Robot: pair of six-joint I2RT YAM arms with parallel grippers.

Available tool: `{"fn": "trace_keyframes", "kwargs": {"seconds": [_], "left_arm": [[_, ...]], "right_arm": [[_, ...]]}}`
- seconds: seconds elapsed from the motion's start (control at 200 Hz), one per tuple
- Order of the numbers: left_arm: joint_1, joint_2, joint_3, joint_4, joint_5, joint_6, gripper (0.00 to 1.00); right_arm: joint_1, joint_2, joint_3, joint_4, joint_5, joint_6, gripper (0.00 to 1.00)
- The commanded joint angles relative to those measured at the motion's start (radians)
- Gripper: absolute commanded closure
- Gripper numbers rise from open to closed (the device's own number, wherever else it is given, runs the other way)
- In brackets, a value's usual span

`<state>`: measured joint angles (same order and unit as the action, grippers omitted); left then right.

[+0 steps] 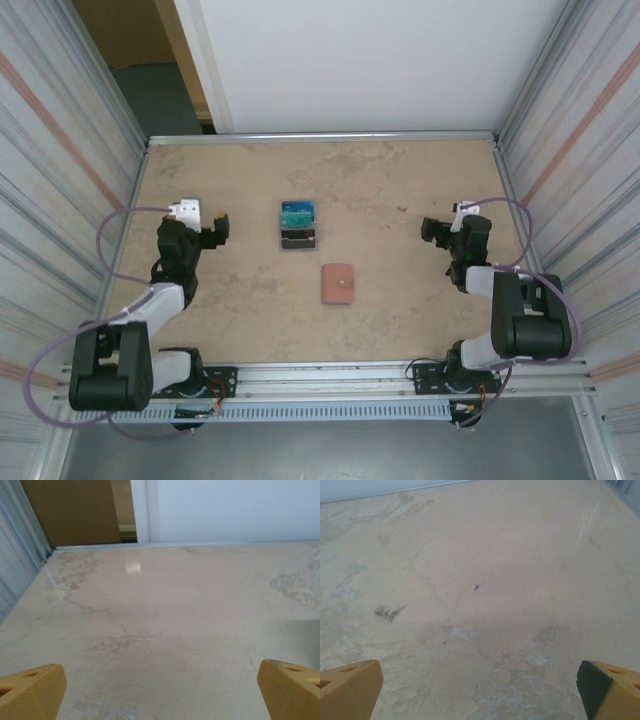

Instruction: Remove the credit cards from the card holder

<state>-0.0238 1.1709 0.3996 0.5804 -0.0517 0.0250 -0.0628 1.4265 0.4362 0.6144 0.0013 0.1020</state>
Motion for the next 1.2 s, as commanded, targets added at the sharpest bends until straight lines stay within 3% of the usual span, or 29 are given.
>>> {"fn": "trace_keyframes", "kwargs": {"seconds": [0.0, 0.175, 0.301, 0.546, 0.742, 0.942, 1.193], "left_arm": [[-0.003, -0.086, 0.02, -0.13, -0.053, -0.058, 0.01], [-0.003, -0.204, 0.075, -0.347, -0.115, -0.175, 0.01], [-0.003, -0.256, 0.11, -0.474, -0.088, -0.243, 0.01], [-0.018, -0.327, 0.092, -0.503, 0.014, -0.326, 0.02], [-0.101, -0.401, 0.03, -0.502, 0.009, -0.342, 0.01], [-0.182, -0.475, -0.039, -0.502, 0.014, -0.389, 0.01], [-0.185, -0.518, -0.072, -0.561, 0.085, -0.439, 0.01]], "right_arm": [[0.006, -0.093, 0.049, -0.142, 0.051, 0.042, 0.01], [0.052, -0.197, 0.133, -0.381, 0.131, 0.085, 0.01], [0.11, -0.239, 0.196, -0.551, 0.201, 0.13, 0.01], [0.223, -0.343, 0.251, -0.823, 0.233, 0.273, 0.01], [0.384, -0.398, 0.286, -1.034, 0.26, 0.403, 0.01], [0.58, -0.356, 0.316, -1.166, 0.27, 0.564, 0.01], [0.812, -0.175, 0.377, -1.189, 0.227, 0.728, 0.01]]}}
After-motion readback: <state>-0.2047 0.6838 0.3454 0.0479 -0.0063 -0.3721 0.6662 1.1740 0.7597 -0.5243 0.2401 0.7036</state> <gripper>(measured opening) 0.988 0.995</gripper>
